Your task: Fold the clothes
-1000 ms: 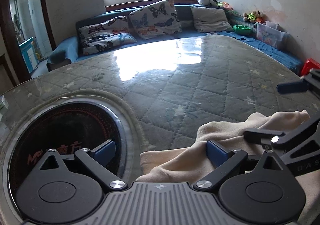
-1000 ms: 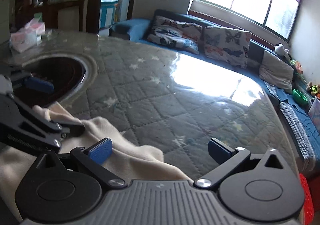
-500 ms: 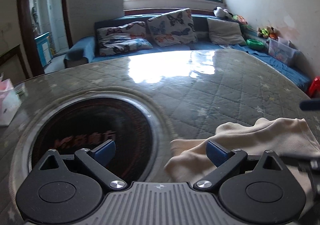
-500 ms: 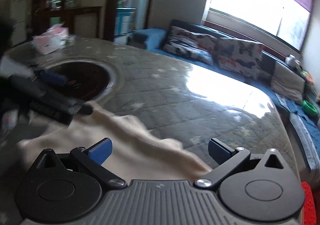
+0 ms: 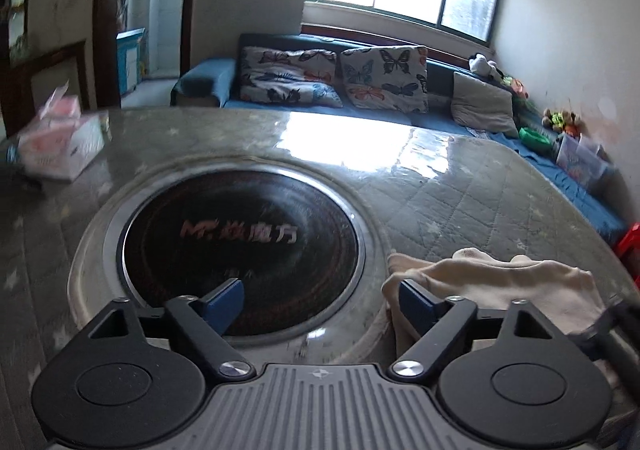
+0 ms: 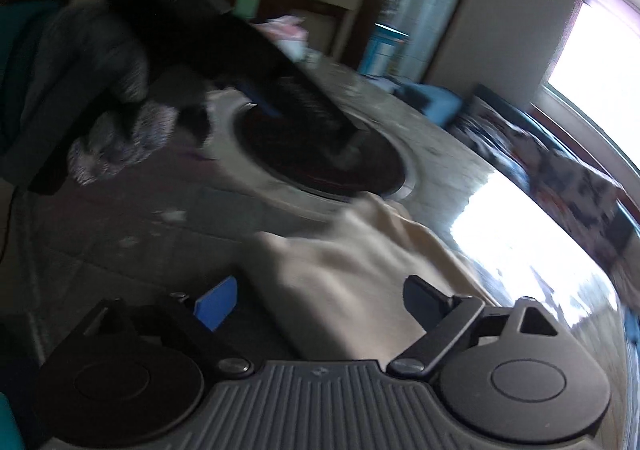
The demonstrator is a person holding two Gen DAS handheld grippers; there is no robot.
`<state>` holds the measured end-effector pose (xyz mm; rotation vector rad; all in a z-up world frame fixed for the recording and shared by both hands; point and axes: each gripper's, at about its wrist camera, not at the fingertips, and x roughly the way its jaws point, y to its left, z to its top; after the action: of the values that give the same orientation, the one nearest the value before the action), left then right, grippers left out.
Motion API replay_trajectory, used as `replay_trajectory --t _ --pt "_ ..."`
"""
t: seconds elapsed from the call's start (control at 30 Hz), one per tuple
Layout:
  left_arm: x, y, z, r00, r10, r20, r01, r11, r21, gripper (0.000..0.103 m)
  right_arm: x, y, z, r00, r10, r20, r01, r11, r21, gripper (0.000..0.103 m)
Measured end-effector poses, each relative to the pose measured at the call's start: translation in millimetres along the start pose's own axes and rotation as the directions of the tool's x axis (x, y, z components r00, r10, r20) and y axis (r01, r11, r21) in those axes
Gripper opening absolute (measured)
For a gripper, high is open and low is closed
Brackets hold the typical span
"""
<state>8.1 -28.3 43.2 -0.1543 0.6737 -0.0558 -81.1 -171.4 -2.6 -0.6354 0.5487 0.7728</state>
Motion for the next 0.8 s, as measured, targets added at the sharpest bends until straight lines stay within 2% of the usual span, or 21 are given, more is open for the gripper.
replay_trajectory --t 0.1,0.17,0.23,0.27,0.33,0.4,0.47,0.63,0.8 --pt "-3.1 10.2 -2.6 0.999 -0.038 -0.032 0.035 0.996 -0.085 0.075 11.4 15.7 6.6 1.0 0.007 -0.019 -0.008 0.998 -0.056 0.073" --pt "-2.4 14.5 -3.6 0.996 -0.073 -0.055 0.065 0.988 -0.139 0.074 16.3 21.0 10.0 1.0 0.004 -0.016 -0.005 0.997 -0.072 0.07" --pt "-2.3 15.5 -5.5 0.991 -0.113 -0.071 0.1 0.98 -0.171 0.073 18.3 21.9 13.5 1.0 0.002 -0.021 -0.003 0.997 -0.075 0.052" --pt "-2.3 15.2 -6.3 0.989 -0.131 -0.076 0.115 0.976 -0.183 0.074 19.4 20.9 14.5 1.0 -0.001 -0.03 -0.002 0.998 -0.068 0.043" --pt "-2.6 12.7 -8.1 0.985 -0.155 -0.079 0.137 0.971 -0.197 0.074 19.9 14.1 14.6 0.999 0.015 -0.043 -0.016 1.0 -0.022 0.04" --pt "-1.9 11.4 -9.8 0.98 -0.181 -0.087 0.158 0.962 -0.222 0.074 16.7 6.8 13.6 0.999 0.032 -0.039 -0.031 0.999 0.024 0.028" --pt "1.0 10.7 -11.0 0.972 -0.213 -0.098 0.182 0.948 -0.262 0.074 10.9 -4.2 13.2 0.998 0.056 -0.02 -0.054 0.994 0.091 0.022" --pt "8.6 10.9 -13.3 0.949 -0.291 -0.118 0.227 0.896 -0.38 0.075 -7.8 -31.4 13.7 0.995 0.096 0.042 -0.103 0.966 0.235 0.017" --pt "20.5 3.2 -14.9 0.923 -0.361 -0.136 0.259 0.842 -0.474 0.076 -25.1 -48.2 9.8 0.99 0.105 0.091 -0.128 0.947 0.296 0.016"
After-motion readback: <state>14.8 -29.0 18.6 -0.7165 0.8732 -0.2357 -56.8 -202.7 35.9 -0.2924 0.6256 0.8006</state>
